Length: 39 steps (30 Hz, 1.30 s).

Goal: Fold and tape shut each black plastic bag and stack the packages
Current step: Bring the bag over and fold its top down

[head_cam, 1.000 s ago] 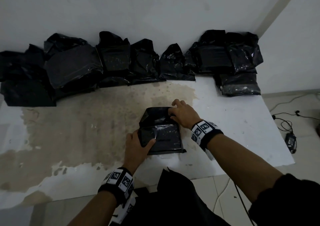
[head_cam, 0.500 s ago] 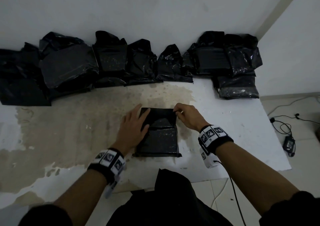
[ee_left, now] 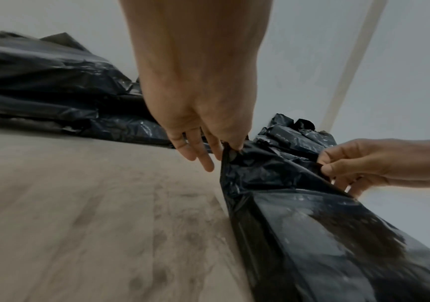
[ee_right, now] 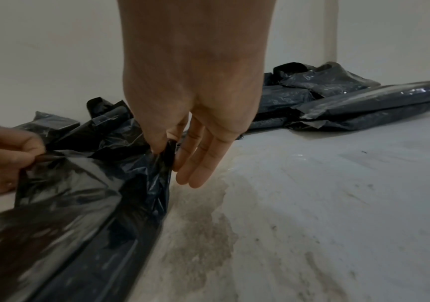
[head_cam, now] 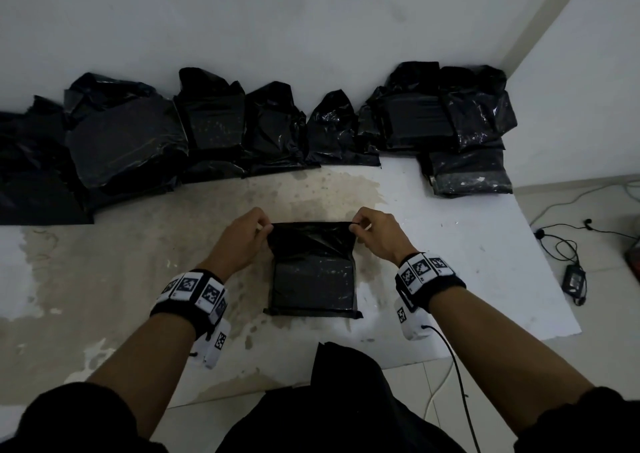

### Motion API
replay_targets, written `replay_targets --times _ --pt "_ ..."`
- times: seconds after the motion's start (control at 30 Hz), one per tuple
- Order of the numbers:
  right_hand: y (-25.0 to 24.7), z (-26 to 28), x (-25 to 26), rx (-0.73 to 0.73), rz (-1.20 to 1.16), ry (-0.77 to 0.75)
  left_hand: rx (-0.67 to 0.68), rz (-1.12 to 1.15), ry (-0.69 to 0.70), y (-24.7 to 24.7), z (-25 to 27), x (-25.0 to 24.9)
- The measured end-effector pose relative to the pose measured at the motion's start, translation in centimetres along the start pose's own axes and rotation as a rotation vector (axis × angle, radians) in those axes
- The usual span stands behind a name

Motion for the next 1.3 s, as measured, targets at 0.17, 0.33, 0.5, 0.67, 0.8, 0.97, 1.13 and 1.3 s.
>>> replay_targets --times 0.17,0.33,0.5,0.67,0.8,0.97,1.13,1.3 --pt "0.3 -0.6 -0.6 -0.011 -0.034 0.064 -0.059 0.134 -0.012 0.0 1.0 -0.4" --pt "0.1 -0.4 0.4 -0.076 -0.162 0.045 -0.077 0.635 -0.337 1.8 0.8 1.9" --pt "1.1 0.1 0.2 -0.166 -0.328 0.087 0.009 0.608 -0.453 5.1 1.3 2.8" --pt "3.6 1.3 -1.1 -0.006 -0.446 0.294 -0.049 0.940 -0.504 5.5 2.0 1.9" --pt "5.5 1.8 -1.1 0.085 -0.405 0.277 -0.033 1.096 -0.558 5.9 3.1 1.9" --pt "5.3 1.9 -1.2 -0.035 -0.411 0.208 0.002 1.100 -0.605 6.4 4.2 3.3" --pt "4.5 2.4 -1.2 -0.096 -0.324 0.152 -0.098 1.007 -0.625 6.1 4.6 4.6" --pt "4.4 3.2 -1.8 -0.110 -0.244 0.157 -0.165 0.967 -0.625 5.8 4.5 4.3"
Point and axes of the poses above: each hand's wrist, its own z-axis away from the middle knuckle, its own y-axis out of the palm, x = y × z, the point moved 6 cm from there along -z, towards the middle knuckle, and after that the axes turned 2 degrees about -y, right-handed, at the moved point
